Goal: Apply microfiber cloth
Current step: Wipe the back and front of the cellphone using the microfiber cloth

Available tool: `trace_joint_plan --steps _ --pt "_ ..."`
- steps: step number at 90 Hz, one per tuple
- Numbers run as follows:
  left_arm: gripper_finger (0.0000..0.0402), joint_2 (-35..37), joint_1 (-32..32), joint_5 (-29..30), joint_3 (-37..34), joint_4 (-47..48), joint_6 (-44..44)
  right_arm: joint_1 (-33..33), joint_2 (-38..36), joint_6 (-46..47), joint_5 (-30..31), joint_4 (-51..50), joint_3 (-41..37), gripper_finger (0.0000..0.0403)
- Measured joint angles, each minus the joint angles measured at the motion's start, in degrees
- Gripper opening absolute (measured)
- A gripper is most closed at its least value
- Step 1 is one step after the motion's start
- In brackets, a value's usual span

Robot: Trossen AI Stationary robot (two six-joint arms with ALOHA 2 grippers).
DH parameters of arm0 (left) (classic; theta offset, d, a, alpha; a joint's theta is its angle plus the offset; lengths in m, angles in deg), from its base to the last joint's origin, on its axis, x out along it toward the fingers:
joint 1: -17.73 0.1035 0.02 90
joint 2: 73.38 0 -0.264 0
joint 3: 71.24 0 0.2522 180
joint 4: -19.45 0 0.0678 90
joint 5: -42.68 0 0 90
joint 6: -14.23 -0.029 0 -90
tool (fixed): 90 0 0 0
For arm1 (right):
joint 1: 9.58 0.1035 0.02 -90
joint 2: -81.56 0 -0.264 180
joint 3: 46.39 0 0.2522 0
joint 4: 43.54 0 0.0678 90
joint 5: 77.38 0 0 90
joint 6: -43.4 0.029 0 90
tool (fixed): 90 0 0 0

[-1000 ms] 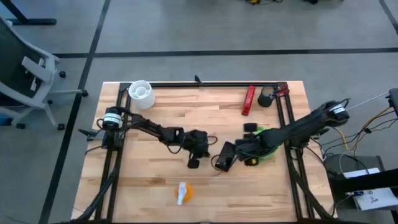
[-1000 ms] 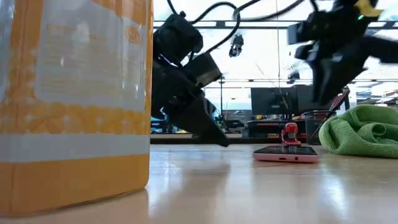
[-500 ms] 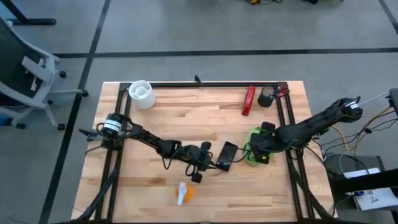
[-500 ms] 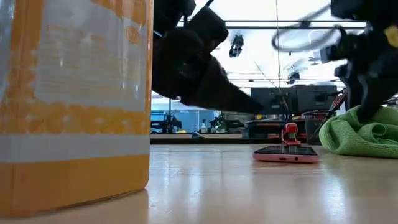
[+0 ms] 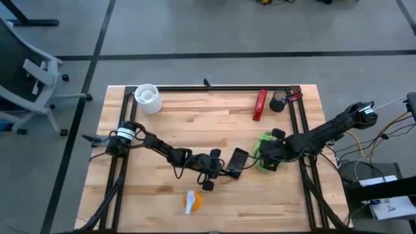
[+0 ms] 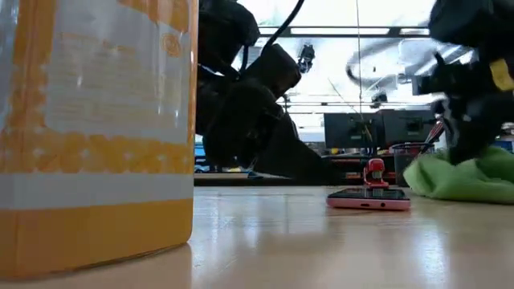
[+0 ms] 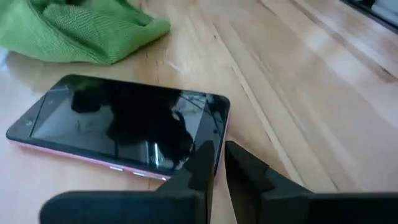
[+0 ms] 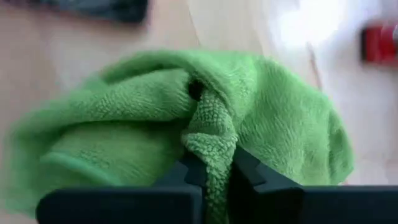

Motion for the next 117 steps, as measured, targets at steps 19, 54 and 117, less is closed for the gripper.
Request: trace_joint_plan --steps 19,54,117 --pt "0.0022 0.0 0.0 0.5 0.0 -0.2 1.0 0.0 0.0 -12.2 -0.9 3.4 8.6 0.0001" --pt "0.0022 -0.1 0.3 3.3 0.1 -3.1 0.7 0.7 15.5 -18.4 -7.1 26.3 7.9 0.0000" --pt "0.0022 1.4 -1.4 3.1 2.1 -0.8 -0.4 1.4 5.9 -12.7 8.8 23.7 7.8 0.0000"
